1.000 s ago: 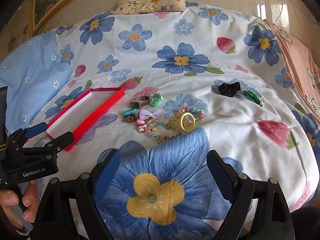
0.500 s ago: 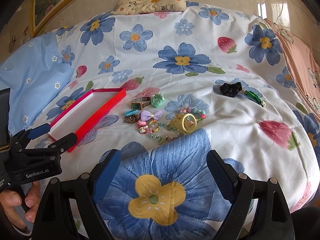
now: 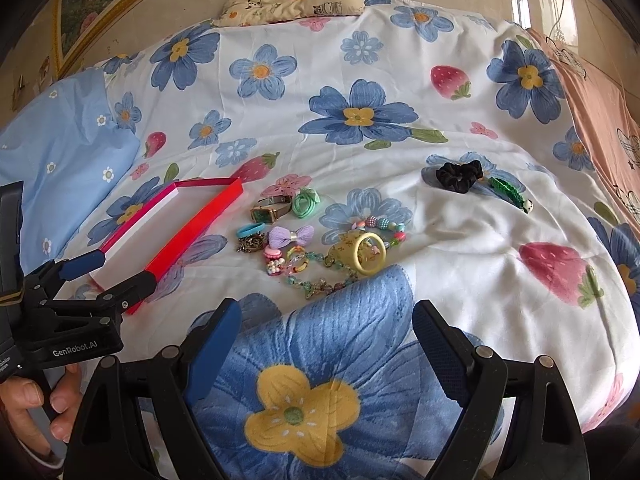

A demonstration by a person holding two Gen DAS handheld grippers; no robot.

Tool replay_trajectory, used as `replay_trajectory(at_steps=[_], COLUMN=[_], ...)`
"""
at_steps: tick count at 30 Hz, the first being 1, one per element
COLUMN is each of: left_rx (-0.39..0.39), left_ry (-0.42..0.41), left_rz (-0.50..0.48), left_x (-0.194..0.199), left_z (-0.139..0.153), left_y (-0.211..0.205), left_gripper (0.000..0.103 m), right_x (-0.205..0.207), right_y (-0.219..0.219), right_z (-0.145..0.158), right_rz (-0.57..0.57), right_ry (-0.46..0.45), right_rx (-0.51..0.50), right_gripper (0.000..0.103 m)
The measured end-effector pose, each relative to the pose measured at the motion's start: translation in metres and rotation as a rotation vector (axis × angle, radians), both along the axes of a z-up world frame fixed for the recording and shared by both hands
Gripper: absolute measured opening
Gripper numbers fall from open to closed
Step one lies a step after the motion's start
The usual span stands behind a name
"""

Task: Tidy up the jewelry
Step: 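Grasp the purple bow clip with the left tool while the right tool grasps the yellow hair tie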

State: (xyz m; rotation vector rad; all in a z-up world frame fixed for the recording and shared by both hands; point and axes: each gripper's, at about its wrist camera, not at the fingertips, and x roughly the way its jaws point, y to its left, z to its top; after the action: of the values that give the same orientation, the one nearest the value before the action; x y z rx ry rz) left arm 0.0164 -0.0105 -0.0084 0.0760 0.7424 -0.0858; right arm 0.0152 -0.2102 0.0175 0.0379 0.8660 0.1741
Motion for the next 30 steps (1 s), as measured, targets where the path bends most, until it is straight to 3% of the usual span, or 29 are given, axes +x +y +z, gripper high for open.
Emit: replay_trajectory(at_steps=[3, 12, 18, 23, 30], left_rx=[-0.009, -0.042, -0.075, -0.078, -0.062], left_ry=[0.018, 0.063, 0.106, 0.144, 0.194], left_rz=[-0.023, -0.115, -0.182, -0.238, -0.3], left_x=[0.015, 0.063, 0.104, 0.134, 0.164], left_z=[0.0, -0.002, -0.008, -0.019, -0.038], left_y=[-0.003, -0.011, -0.017, -0.027, -0.048], left_gripper=[0.096, 0.084, 0.083, 0.082, 0.068], right_x=[0.009, 0.046, 0.072, 0.087, 0.097], right_y=[-0.007, -0.019, -0.021, -0.021, -0.025], right_z=[-0.001, -0.01, -0.023, -0.037, -0.055], right_rz=[-0.012, -0.027, -0.035, -0.022, -0.018], right_ry=[0.009, 0.067, 0.116, 0.164, 0.217], right_rx=[0.013, 0.065, 0.101, 0.12, 0.141], right_gripper=[0.087, 0.047, 0.031, 0.026, 0.017])
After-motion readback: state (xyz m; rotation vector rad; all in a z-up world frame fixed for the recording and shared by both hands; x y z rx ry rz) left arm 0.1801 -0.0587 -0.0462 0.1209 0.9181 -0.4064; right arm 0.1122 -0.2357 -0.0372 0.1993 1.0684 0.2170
